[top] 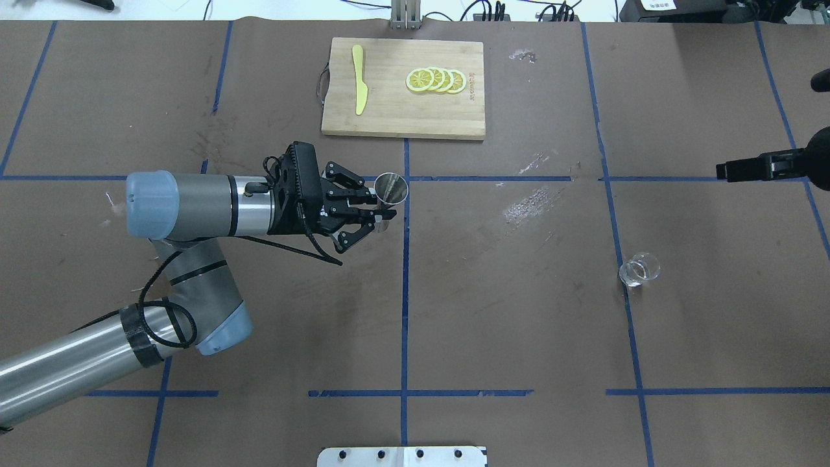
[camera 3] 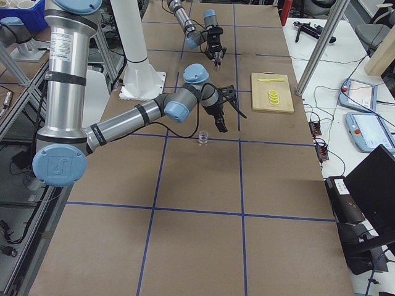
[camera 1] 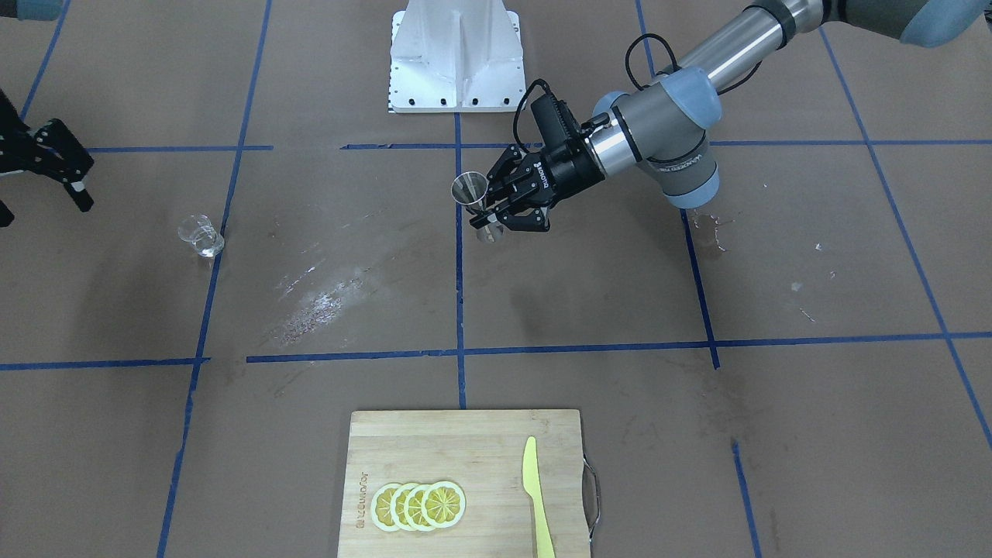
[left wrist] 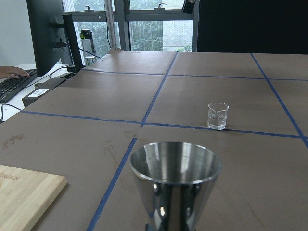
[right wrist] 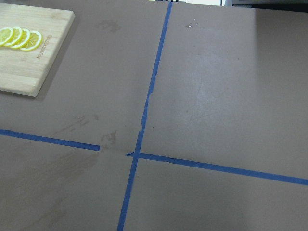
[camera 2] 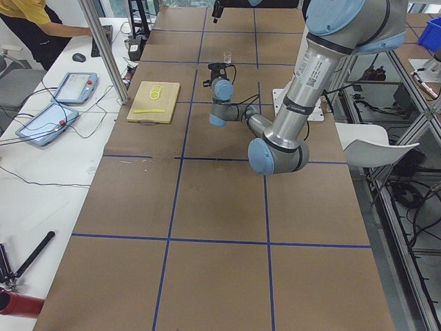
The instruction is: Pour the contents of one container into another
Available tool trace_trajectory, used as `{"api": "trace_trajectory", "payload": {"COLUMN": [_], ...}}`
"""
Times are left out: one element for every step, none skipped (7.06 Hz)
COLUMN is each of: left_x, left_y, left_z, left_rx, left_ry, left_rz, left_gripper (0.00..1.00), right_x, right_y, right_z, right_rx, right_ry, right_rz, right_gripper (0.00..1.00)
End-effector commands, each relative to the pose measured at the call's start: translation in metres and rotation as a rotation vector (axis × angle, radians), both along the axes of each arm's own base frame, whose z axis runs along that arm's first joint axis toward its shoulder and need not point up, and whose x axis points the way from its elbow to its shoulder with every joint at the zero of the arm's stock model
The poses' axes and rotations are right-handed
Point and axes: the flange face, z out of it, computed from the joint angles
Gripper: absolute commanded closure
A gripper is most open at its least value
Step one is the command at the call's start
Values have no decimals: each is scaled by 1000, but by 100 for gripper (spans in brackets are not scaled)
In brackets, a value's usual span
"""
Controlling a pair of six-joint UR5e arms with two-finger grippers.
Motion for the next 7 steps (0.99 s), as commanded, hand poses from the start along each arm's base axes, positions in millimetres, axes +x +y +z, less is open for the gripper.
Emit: {"api": "trace_trajectory", "payload": {"left_x": [0, 0, 0, -1, 0, 0, 0], "left_y": [-1, -1, -1, -1, -1, -1, 0], "left_z": [1, 1, 2, 2, 2, 3, 4], "left_rx": [-4, -4, -4, -4, -5, -5, -6], "left_ry": [-2, -2, -4, -4, -5, -5, -6], "left_rz": [-2, -2, -2, -3, -3, -2, -2], "left_gripper": [100, 100, 100, 100, 100, 100, 100], "right_x": [-60, -94, -121, -137, -156, -176, -193], "right_y": [27, 48, 69, 88, 105, 121, 137], "right_z": [2, 2, 2, 10, 24, 45, 55], "right_rx": [55, 99, 150, 186, 236, 302, 366], "right_ry": [4, -6, 1, 10, 30, 51, 68], "right_rz": [149, 246, 314, 389, 454, 533, 555], "right_gripper": [0, 0, 0, 1, 1, 1, 1]}}
